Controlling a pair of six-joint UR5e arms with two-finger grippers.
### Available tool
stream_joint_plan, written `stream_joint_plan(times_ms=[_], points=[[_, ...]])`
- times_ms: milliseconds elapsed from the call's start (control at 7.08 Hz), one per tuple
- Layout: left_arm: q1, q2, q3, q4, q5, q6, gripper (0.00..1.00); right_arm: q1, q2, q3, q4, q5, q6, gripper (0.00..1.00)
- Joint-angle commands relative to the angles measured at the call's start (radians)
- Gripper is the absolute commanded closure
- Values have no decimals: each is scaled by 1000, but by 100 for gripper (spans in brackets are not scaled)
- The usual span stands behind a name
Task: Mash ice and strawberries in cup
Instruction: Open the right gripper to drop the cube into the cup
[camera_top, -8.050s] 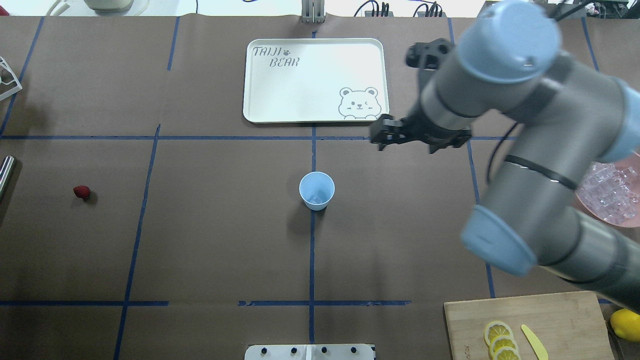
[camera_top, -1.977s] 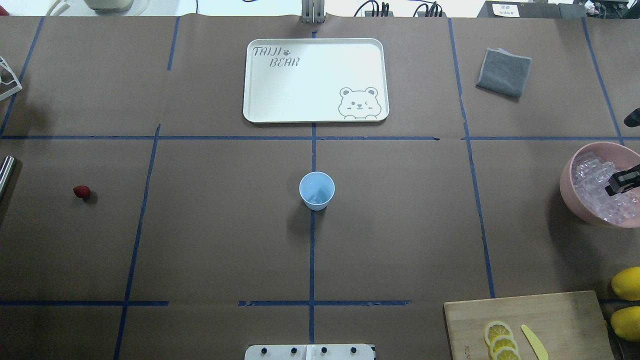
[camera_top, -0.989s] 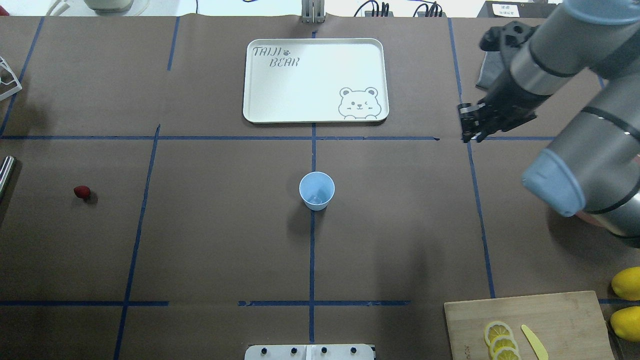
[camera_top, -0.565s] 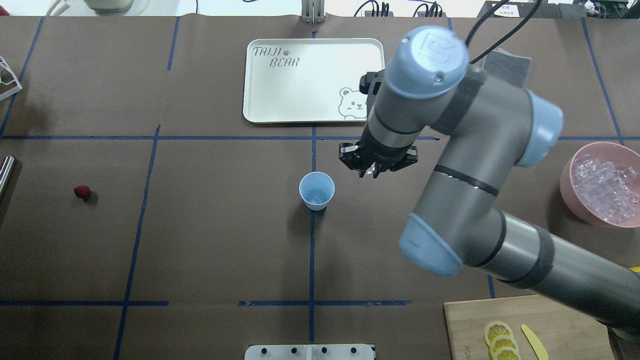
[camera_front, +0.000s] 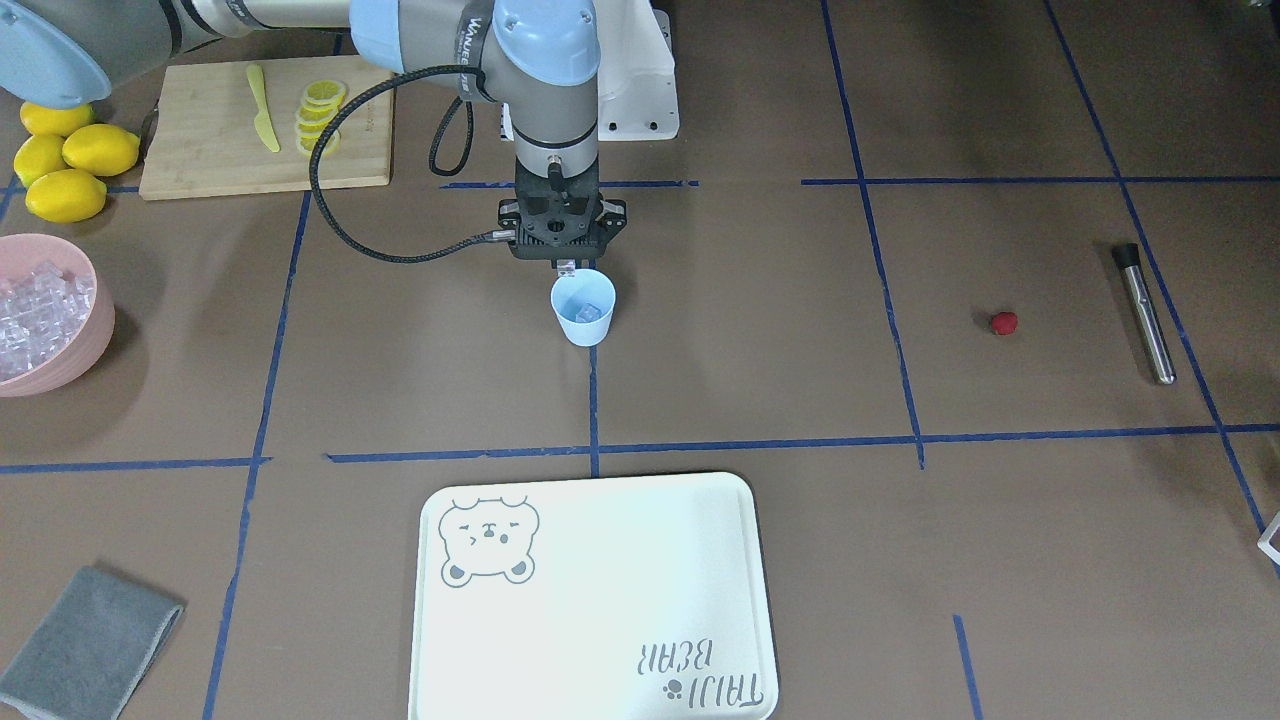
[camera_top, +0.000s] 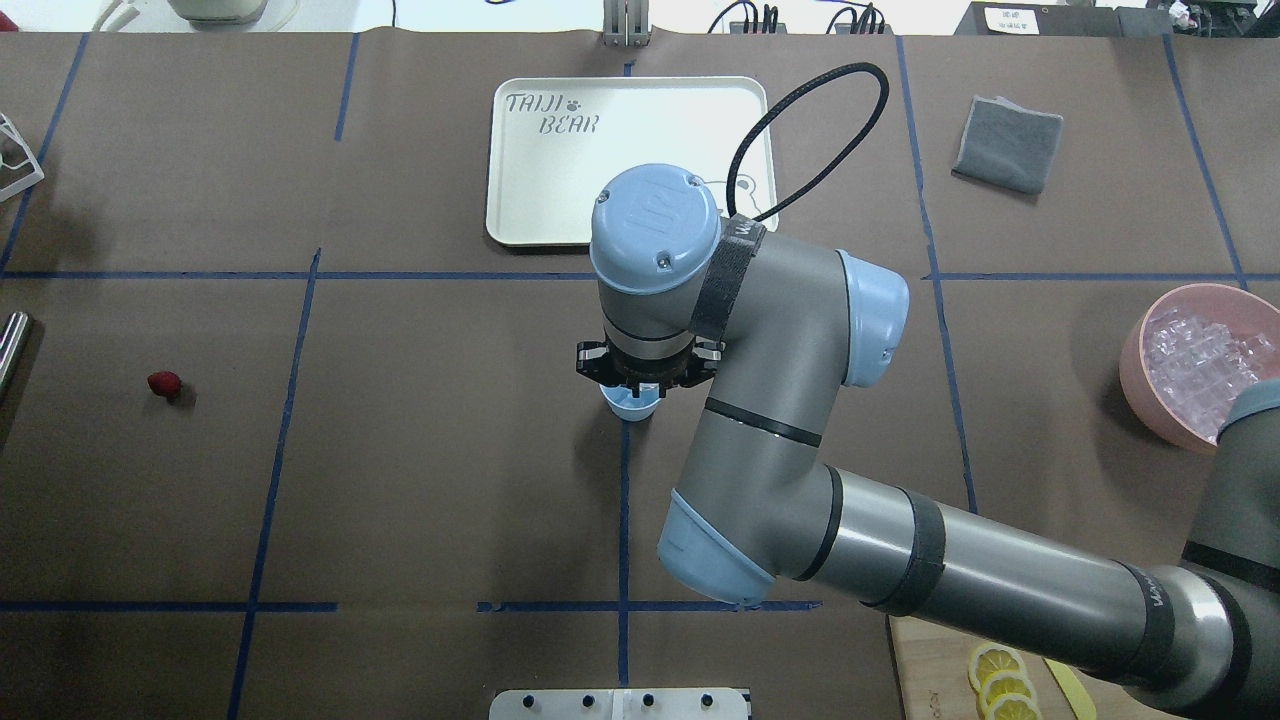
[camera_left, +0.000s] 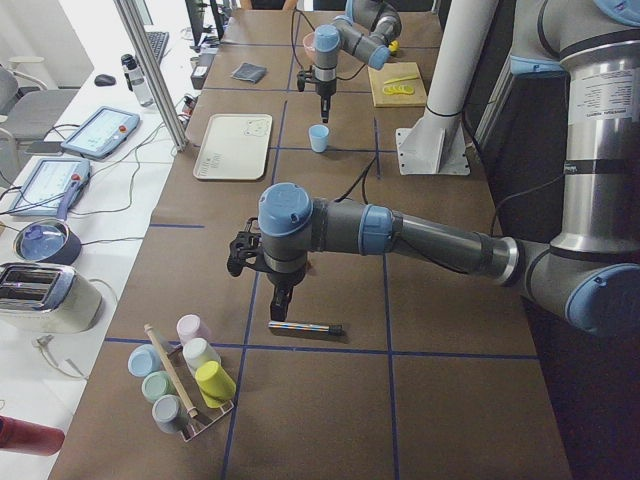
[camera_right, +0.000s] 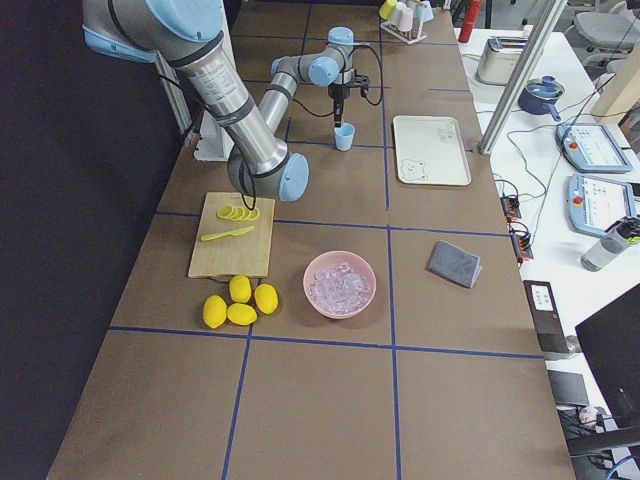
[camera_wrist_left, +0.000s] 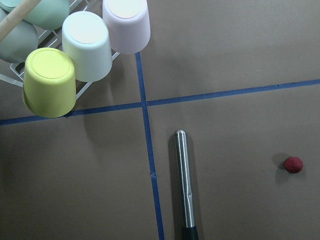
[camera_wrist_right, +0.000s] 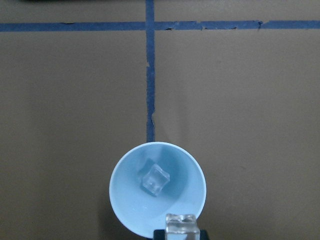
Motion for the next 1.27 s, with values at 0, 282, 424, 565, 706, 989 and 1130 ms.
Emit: stream_joint_plan(times_ms=[0,282,424,565,706,989,1130], points=[[1,-1,-3,0,0,0,0,-4,19,-38,29,-3,2,98],[-1,-1,-1,0,0,0,0,-1,16,-38,33,-3,0,92],[-1,1,-1,0,0,0,0,-1,16,-38,33,-5,0,83],[1,1,-1,0,0,0,0,1,17,-38,35,-5,2,67],[1,-1,-3,0,0,0,0,2,16,-38,35,-5,2,49],[1,1,-4,0,0,0,0,2,16,-38,35,-3,2,27],[-1,-1,-6,1,0,0,0,2,16,-38,35,-3,2,21]])
